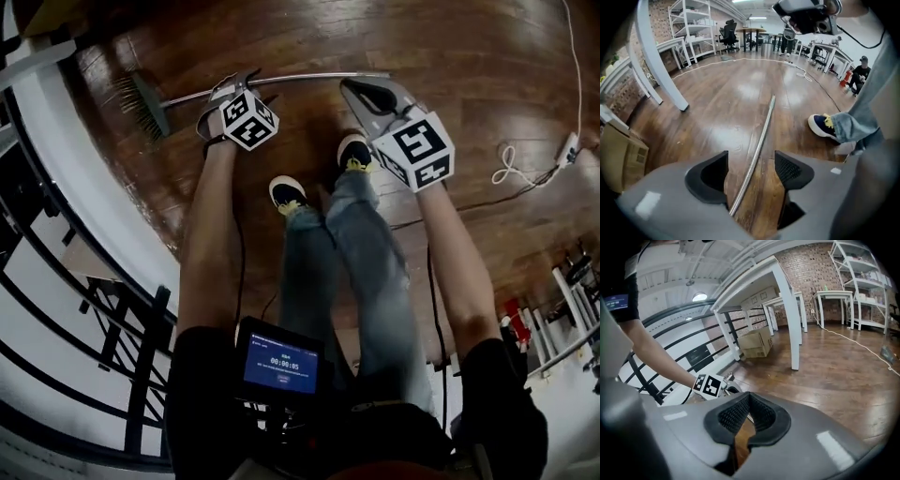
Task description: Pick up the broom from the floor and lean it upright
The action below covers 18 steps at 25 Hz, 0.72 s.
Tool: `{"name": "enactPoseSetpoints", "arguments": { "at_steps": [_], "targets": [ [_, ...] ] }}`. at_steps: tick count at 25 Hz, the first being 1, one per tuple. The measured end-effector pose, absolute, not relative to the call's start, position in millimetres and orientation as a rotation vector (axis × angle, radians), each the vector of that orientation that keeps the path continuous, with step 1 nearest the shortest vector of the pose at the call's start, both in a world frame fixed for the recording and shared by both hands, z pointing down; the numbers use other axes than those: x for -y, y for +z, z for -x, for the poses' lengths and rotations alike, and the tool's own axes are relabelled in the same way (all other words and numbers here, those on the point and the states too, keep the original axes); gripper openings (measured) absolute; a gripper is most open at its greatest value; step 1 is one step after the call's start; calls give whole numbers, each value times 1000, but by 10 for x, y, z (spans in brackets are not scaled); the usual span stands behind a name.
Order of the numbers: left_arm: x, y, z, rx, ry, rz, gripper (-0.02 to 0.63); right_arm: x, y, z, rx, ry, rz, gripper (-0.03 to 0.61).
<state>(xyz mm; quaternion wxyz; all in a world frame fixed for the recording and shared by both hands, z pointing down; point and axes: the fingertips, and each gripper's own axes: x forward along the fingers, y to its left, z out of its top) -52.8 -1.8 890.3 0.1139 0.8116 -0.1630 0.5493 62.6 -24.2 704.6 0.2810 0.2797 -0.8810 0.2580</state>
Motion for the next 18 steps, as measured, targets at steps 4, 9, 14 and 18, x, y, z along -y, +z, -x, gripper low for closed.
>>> {"name": "enactPoseSetpoints", "arguments": {
  "at_steps": [4, 9, 14, 18],
  "targets": [
    [9, 8761, 544, 516, 1663, -2374, 324, 171, 6755, -612, 2370, 715, -795, 5],
    [69, 8140, 578, 494, 1735, -2420, 302, 15, 6067, -528, 2405, 712, -843, 5],
    [-228, 9501, 143, 172, 1770, -2448, 192, 31, 7481, -799, 2372, 823, -869, 5],
    [-349, 9235, 215, 181, 1814, -2492, 91, 49, 7160, -615, 2407, 817, -871, 5]
  ]
}}
